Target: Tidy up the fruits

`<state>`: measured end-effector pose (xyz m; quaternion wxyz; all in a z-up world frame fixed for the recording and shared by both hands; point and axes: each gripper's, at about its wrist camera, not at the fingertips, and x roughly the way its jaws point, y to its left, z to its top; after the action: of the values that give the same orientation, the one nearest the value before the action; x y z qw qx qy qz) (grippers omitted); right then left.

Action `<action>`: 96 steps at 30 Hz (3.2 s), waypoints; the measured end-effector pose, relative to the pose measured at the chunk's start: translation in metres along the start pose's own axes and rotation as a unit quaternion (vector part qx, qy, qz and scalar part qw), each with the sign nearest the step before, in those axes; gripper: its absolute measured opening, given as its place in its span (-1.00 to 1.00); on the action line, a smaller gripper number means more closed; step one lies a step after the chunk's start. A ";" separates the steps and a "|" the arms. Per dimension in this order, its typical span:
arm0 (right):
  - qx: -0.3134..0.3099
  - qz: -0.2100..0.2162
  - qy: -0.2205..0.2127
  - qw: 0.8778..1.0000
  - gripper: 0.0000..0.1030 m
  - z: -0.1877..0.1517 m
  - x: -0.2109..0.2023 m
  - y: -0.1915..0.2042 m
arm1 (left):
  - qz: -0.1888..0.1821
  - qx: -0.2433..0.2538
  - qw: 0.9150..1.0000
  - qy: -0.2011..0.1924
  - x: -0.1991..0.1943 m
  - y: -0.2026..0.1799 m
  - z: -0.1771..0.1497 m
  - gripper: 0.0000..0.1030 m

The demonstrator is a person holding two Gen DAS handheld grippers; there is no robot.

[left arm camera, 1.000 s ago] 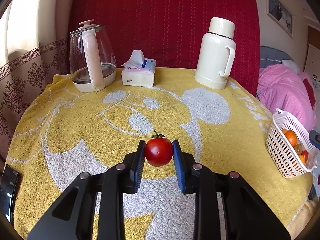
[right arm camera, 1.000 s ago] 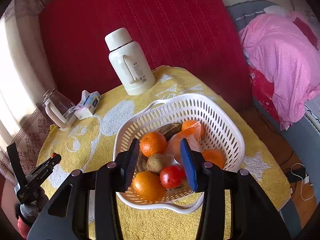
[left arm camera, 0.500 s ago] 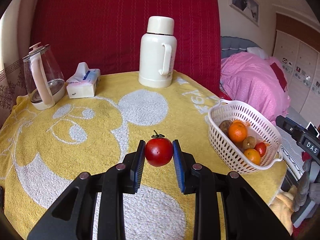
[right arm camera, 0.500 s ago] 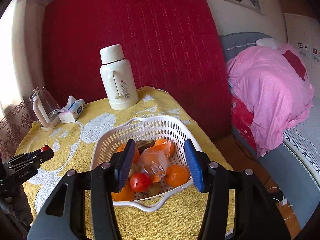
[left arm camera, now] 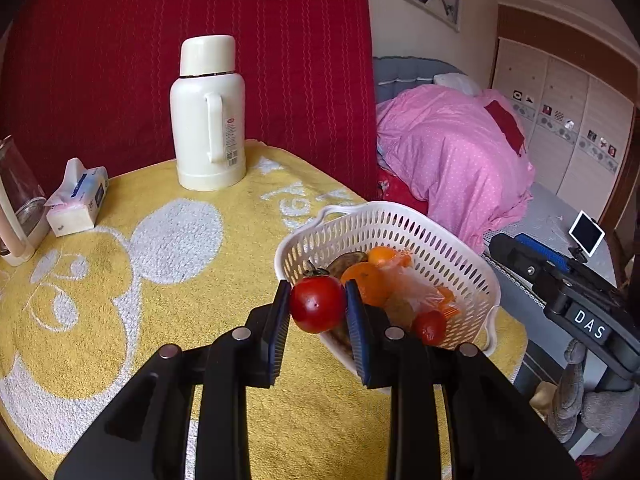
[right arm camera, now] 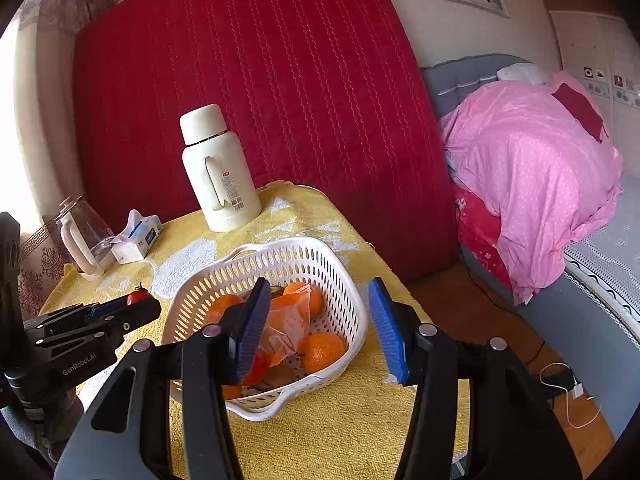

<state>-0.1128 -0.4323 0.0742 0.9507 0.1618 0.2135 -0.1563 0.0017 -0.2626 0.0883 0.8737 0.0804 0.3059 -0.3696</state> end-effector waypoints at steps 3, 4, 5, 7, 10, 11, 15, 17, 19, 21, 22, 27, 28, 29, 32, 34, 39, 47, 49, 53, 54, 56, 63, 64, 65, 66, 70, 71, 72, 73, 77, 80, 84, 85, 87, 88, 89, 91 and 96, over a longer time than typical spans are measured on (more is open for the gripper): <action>0.002 0.002 0.000 1.000 0.02 0.000 0.000 -0.001 | -0.010 0.004 1.000 0.006 0.006 -0.009 0.001 -0.46; 0.002 0.003 0.000 1.000 0.02 0.000 0.000 -0.002 | -0.014 0.003 1.000 0.010 0.008 -0.010 0.001 -0.46; 0.002 0.004 0.000 1.000 0.02 0.000 0.000 -0.002 | -0.016 0.001 1.000 0.012 0.010 -0.011 0.001 -0.44; 0.004 0.004 0.000 1.000 0.02 -0.001 0.000 -0.003 | -0.017 -0.003 1.000 0.015 0.012 -0.011 0.000 -0.41; 0.004 0.004 0.000 1.000 0.02 -0.001 0.000 -0.004 | -0.012 -0.013 1.000 0.013 0.011 -0.005 -0.002 -0.09; 0.005 0.004 0.001 1.000 0.02 0.000 0.000 -0.004 | -0.011 -0.019 1.000 0.012 0.010 -0.003 -0.002 -0.09; 0.004 0.004 0.000 1.000 0.02 -0.001 -0.001 -0.004 | 0.002 -0.036 0.999 0.007 0.004 0.012 -0.002 -0.08; 0.005 0.005 0.000 1.000 0.02 -0.001 -0.001 -0.004 | 0.013 -0.041 0.999 0.004 0.001 0.018 -0.002 -0.06; 0.008 0.007 0.001 1.000 0.07 -0.001 -0.002 -0.005 | 0.026 -0.045 0.999 0.001 -0.002 0.022 -0.003 0.08; 0.015 0.009 0.000 1.000 0.18 0.000 -0.003 -0.006 | 0.042 -0.049 0.998 -0.001 -0.005 0.026 -0.004 0.36; 0.016 0.010 0.000 1.000 0.18 0.000 -0.004 -0.007 | 0.051 -0.050 0.997 -0.004 -0.006 0.026 -0.005 0.49; 0.016 0.012 -0.002 1.000 0.35 0.000 -0.008 -0.006 | 0.079 -0.034 0.996 -0.017 -0.016 0.024 -0.011 0.68; 0.017 0.013 -0.003 1.000 0.39 0.000 -0.009 -0.006 | 0.084 -0.029 0.996 -0.021 -0.019 0.023 -0.012 0.74; 0.018 0.014 -0.003 1.000 0.44 -0.001 -0.010 -0.006 | 0.090 -0.024 0.995 -0.025 -0.021 0.022 -0.013 0.77; 0.022 0.020 -0.002 1.000 0.58 -0.002 -0.014 -0.007 | 0.108 -0.015 0.993 -0.033 -0.029 0.020 -0.016 0.84; 0.025 0.025 -0.002 0.999 0.62 -0.004 -0.018 -0.008 | 0.121 -0.015 0.992 -0.036 -0.033 0.020 -0.018 0.87; 0.014 0.034 0.004 0.999 0.76 -0.010 -0.023 -0.002 | 0.151 -0.020 0.987 -0.048 -0.043 0.021 -0.022 0.90; -0.041 0.039 0.025 0.998 0.86 -0.032 -0.025 0.022 | 0.194 -0.004 0.979 -0.062 -0.054 0.015 -0.032 0.90; -0.043 0.041 0.030 0.998 0.86 -0.036 -0.025 0.025 | 0.196 -0.004 0.979 -0.051 -0.052 0.016 -0.033 0.90; -0.046 0.038 0.029 0.998 0.90 -0.038 -0.026 0.027 | 0.207 0.003 0.977 -0.044 -0.052 0.012 -0.037 0.90; -0.045 0.038 0.028 0.998 0.90 -0.038 -0.026 0.027 | 0.208 0.005 0.977 -0.044 -0.052 0.011 -0.038 0.90; -0.042 0.038 0.029 0.998 0.90 -0.038 -0.026 0.026 | 0.210 0.008 0.977 -0.045 -0.053 0.009 -0.038 0.90; -0.049 0.035 0.018 0.998 0.92 -0.038 -0.032 0.029 | 0.229 0.034 0.971 -0.059 -0.062 -0.004 -0.039 0.90; -0.052 0.034 0.016 0.998 0.93 -0.038 -0.033 0.030 | 0.232 0.040 0.970 -0.061 -0.062 -0.006 -0.040 0.90; -0.055 0.034 0.015 0.998 0.94 -0.038 -0.033 0.031 | 0.234 0.043 0.969 -0.063 -0.063 -0.008 -0.040 0.90; -0.057 0.035 0.014 0.998 0.94 -0.038 -0.034 0.032 | 0.235 0.046 0.969 -0.062 -0.064 -0.009 -0.041 0.90; -0.061 0.034 0.011 0.997 0.94 -0.038 -0.036 0.033 | 0.235 0.052 0.969 -0.062 -0.065 -0.011 -0.041 0.90; -0.063 0.033 0.010 0.997 0.94 -0.038 -0.036 0.034 | 0.235 0.053 0.968 -0.063 -0.065 -0.011 -0.041 0.90; -0.065 0.031 0.008 0.997 0.94 -0.038 -0.037 0.034 | 0.236 0.054 0.968 -0.063 -0.066 -0.012 -0.042 0.90; -0.066 0.030 0.007 0.997 0.94 -0.038 -0.037 0.034 | 0.236 0.055 0.968 -0.062 -0.066 -0.012 -0.042 0.90; -0.068 0.028 0.007 0.997 0.94 -0.039 -0.038 0.034 | 0.235 0.058 0.968 -0.059 -0.066 -0.014 -0.044 0.90; -0.069 0.024 0.007 0.997 0.94 -0.040 -0.037 0.033 | 0.237 0.062 0.968 -0.057 -0.064 -0.015 -0.046 0.90; -0.070 0.022 0.008 0.997 0.94 -0.040 -0.036 0.032 | 0.241 0.069 0.966 -0.056 -0.063 -0.019 -0.048 0.90; -0.070 0.022 0.008 0.997 0.94 -0.040 -0.036 0.033 | 0.242 0.070 0.966 -0.056 -0.063 -0.019 -0.048 0.90; -0.070 0.021 0.008 0.997 0.94 -0.041 -0.036 0.032 | 0.242 0.070 0.966 -0.055 -0.062 -0.020 -0.048 0.90; -0.071 0.020 0.008 0.997 0.94 -0.041 -0.036 0.032 | 0.242 0.071 0.966 -0.055 -0.062 -0.020 -0.049 0.90; -0.071 0.020 0.008 0.997 0.94 -0.041 -0.036 0.031 | 0.242 0.071 0.966 -0.054 -0.062 -0.020 -0.049 0.90; -0.071 0.019 0.008 0.997 0.94 -0.042 -0.035 0.031 | 0.242 0.073 0.966 -0.053 -0.061 -0.021 -0.051 0.90; -0.077 0.015 0.009 0.997 0.94 -0.044 -0.034 0.032 | 0.248 0.079 0.964 -0.055 -0.060 -0.023 -0.053 0.90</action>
<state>-0.1457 -0.3792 0.0602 0.9608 0.0926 0.2306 -0.1233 -0.0718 -0.2241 0.0833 0.9443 0.2025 0.1978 -0.1679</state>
